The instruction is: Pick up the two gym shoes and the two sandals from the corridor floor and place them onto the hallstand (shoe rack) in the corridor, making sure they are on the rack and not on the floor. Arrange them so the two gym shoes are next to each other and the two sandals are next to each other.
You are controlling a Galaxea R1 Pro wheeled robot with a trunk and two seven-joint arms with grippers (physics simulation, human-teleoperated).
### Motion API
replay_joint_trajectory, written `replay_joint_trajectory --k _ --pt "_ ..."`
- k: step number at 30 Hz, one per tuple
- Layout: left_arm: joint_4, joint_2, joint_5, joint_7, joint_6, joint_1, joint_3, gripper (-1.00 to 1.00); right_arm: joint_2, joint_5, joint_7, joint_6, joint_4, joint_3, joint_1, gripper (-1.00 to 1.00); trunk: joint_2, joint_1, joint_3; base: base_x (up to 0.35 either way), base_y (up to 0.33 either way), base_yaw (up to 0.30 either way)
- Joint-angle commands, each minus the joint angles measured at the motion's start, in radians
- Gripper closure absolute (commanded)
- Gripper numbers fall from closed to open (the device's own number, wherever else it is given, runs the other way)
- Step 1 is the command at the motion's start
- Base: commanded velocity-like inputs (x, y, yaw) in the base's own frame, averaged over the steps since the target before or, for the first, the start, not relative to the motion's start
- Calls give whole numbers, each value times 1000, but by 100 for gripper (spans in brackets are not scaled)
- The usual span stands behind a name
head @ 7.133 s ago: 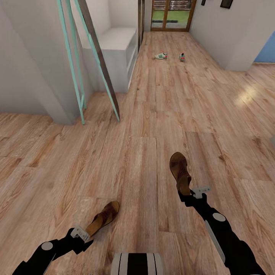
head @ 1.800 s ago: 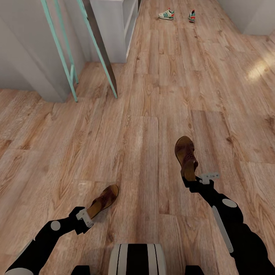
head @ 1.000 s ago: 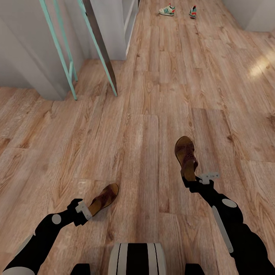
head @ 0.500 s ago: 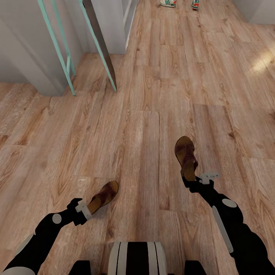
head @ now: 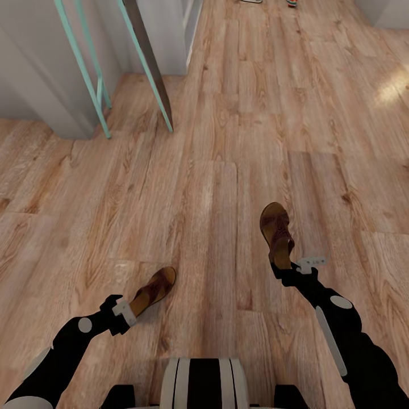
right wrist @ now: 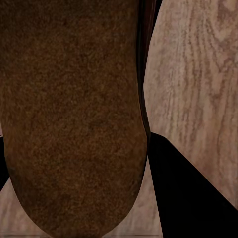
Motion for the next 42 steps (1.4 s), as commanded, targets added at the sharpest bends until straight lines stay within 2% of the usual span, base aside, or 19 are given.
replay_joint_trajectory --k 1,9,16,22,42 --pt "-2 0 -2 -6 5 0 1 -100 0 -7 3 7 -1 -1 0 100 -1 0 -6 0 0 0" --pt "-3 -1 -2 -6 5 0 3 -100 1 -7 3 7 -1 -1 0 100 -2 4 -48 0 0 0" --pt "-4 2 -2 -6 5 0 7 -100 1 -7 3 7 -1 -1 0 100 -2 4 -53 0 0 0" --pt "-4 2 -2 -6 5 0 8 -100 1 -7 3 7 -1 -1 0 100 -4 7 -77 0 0 0" --pt "-3 4 -2 -6 5 0 7 -100 1 -7 3 7 -1 -1 0 100 -4 7 -78 0 0 0"
